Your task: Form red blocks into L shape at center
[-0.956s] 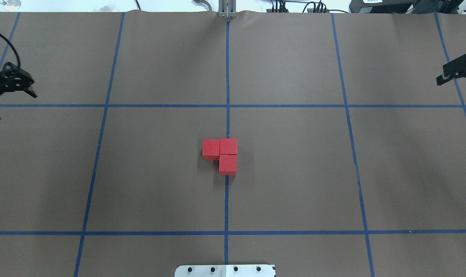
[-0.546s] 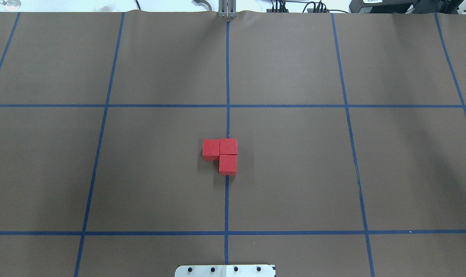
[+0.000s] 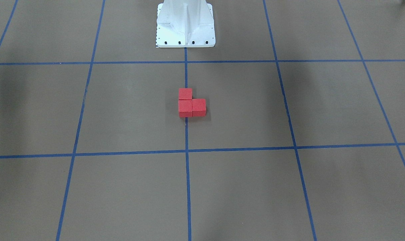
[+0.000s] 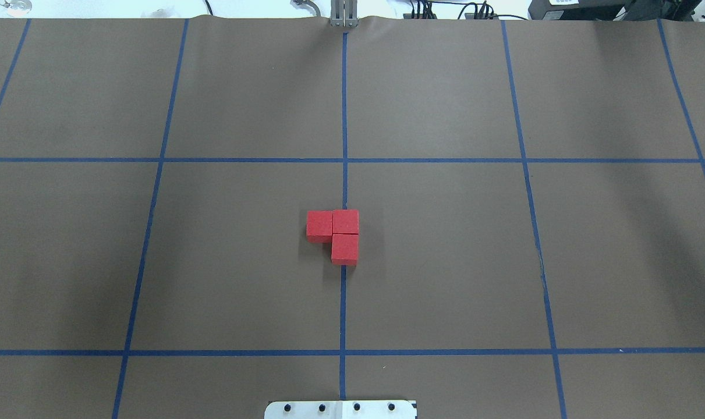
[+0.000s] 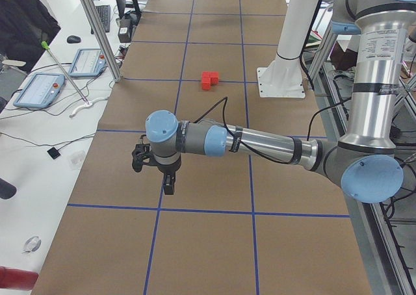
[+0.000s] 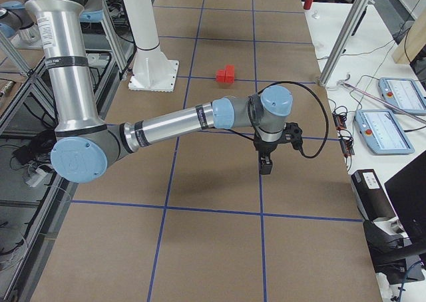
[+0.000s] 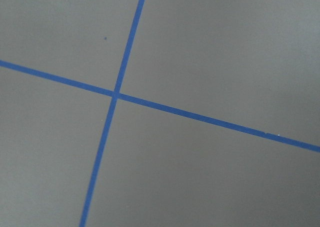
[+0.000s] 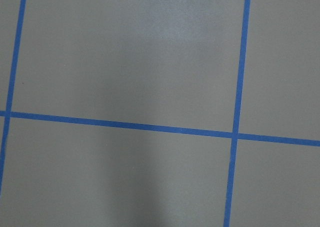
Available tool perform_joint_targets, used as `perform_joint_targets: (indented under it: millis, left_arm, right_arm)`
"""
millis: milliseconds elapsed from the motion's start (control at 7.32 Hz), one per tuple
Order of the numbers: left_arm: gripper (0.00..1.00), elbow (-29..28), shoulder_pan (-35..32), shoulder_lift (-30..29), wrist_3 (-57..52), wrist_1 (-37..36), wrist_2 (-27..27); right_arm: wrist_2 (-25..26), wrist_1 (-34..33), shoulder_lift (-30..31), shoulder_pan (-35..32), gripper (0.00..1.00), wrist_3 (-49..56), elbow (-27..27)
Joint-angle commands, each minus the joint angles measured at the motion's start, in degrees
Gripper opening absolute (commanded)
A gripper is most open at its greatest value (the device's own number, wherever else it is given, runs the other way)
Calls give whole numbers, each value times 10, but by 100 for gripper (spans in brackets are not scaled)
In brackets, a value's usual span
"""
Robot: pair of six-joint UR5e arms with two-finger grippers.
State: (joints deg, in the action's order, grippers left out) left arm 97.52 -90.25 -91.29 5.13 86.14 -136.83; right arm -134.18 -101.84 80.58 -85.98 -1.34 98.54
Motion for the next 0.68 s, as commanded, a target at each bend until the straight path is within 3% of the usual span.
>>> perform_joint_targets:
  millis: [0, 546]
  left_arm:
    - [100, 12, -8, 45, -11, 28, -3]
    - [100, 71, -7, 76, 27, 24, -33]
  right_arm:
    - [1, -4, -11, 4, 100, 5, -14]
    - [1, -4, -8, 3, 100, -5, -12]
